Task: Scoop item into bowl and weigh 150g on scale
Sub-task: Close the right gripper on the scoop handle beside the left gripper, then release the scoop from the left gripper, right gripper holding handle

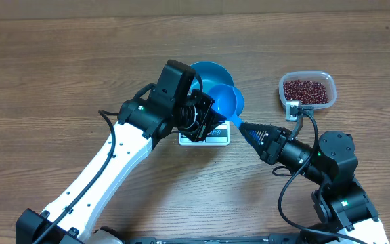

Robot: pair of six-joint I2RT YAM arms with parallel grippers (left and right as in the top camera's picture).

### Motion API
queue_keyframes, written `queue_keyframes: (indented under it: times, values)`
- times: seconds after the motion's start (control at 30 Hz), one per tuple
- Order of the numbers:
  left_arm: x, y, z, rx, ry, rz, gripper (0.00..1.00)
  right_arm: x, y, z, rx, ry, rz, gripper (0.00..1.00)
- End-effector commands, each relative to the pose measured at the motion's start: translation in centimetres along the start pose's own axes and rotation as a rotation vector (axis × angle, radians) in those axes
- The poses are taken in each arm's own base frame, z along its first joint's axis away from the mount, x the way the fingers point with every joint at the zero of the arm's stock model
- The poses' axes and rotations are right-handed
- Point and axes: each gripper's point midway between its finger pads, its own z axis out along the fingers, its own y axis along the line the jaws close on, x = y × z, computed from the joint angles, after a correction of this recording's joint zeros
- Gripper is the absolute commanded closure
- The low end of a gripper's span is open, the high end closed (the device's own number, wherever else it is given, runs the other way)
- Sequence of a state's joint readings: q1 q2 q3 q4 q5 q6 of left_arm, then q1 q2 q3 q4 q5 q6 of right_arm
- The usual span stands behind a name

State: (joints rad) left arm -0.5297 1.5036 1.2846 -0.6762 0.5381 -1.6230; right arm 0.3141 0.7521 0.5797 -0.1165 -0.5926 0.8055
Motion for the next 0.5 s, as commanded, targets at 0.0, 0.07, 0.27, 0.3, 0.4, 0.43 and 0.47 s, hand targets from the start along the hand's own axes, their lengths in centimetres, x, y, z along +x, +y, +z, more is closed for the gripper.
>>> queue_keyframes:
  times: [0.0, 0.07, 0.27, 0.3, 0.4, 0.43, 0.47]
  values:
    - [-0.68, -0.97, -0.69, 0.038, -0.051, -0.001, 0.95, 0.43, 1.93, -0.23, -0.071, 0.042, 0.022, 0.89]
    - [-0.77, -0.98, -0.69, 0.039, -0.057, -0.001, 0.96, 0.51, 1.98, -0.24, -0.074, 0.047, 0.041, 0.60]
    - [-1.03, -1.00, -0.71, 0.040, -0.072, -0.009, 0.95, 0.49, 1.98, -0.24, -0.073, 0.046, 0.042, 0.51]
    - [-1.02, -0.98, -0.71, 0.039, -0.071, -0.009, 0.96, 0.49, 1.98, -0.24, -0.073, 0.046, 0.042, 0.53]
    - [-1.03, -0.87, -0.71, 0.035, -0.072, -0.011, 0.96, 0.48, 1.98, -0.24, -0.073, 0.046, 0.042, 0.72]
    - [-1.03, -0.81, -0.71, 0.033, -0.072, -0.013, 0.96, 0.45, 1.95, -0.23, -0.072, 0.044, 0.042, 0.76]
    - [-1.04, -0.80, -0.71, 0.032, -0.072, -0.013, 0.96, 0.39, 1.90, -0.23, -0.069, 0.040, 0.042, 0.79]
